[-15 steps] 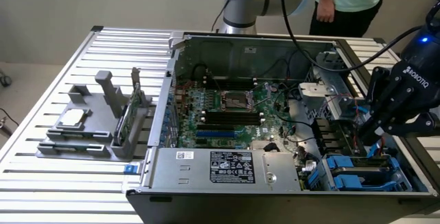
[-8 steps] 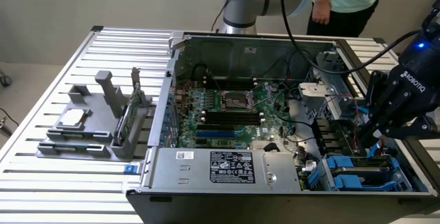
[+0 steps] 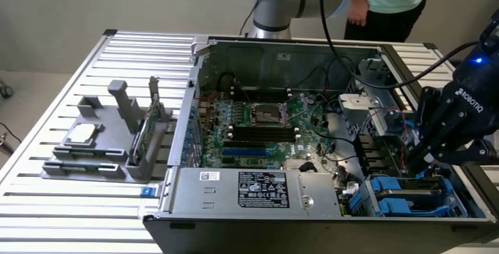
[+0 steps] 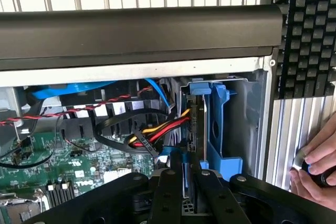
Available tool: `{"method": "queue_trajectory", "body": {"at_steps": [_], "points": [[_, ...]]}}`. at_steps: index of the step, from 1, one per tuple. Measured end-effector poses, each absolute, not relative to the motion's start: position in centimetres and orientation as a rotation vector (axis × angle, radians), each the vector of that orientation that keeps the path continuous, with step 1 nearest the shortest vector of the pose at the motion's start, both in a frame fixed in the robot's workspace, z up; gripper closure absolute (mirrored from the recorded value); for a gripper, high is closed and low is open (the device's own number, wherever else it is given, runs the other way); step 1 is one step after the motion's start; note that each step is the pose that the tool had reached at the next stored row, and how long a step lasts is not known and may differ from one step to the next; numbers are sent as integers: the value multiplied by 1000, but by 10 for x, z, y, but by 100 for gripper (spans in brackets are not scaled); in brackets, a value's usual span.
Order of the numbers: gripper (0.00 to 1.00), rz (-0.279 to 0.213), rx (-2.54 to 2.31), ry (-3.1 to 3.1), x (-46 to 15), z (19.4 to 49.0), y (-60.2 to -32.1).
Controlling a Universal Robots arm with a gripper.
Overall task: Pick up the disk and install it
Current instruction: 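Insert the second disk wire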
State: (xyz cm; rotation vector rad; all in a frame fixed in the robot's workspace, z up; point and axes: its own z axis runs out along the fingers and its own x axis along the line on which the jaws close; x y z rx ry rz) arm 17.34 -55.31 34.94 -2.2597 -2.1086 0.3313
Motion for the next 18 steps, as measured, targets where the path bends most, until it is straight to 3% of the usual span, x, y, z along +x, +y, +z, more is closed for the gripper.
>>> {"method": "queue_trajectory", "body": {"at_steps": [18], "points": [[84,283,-2224,-2106,174,341,-565]]}}
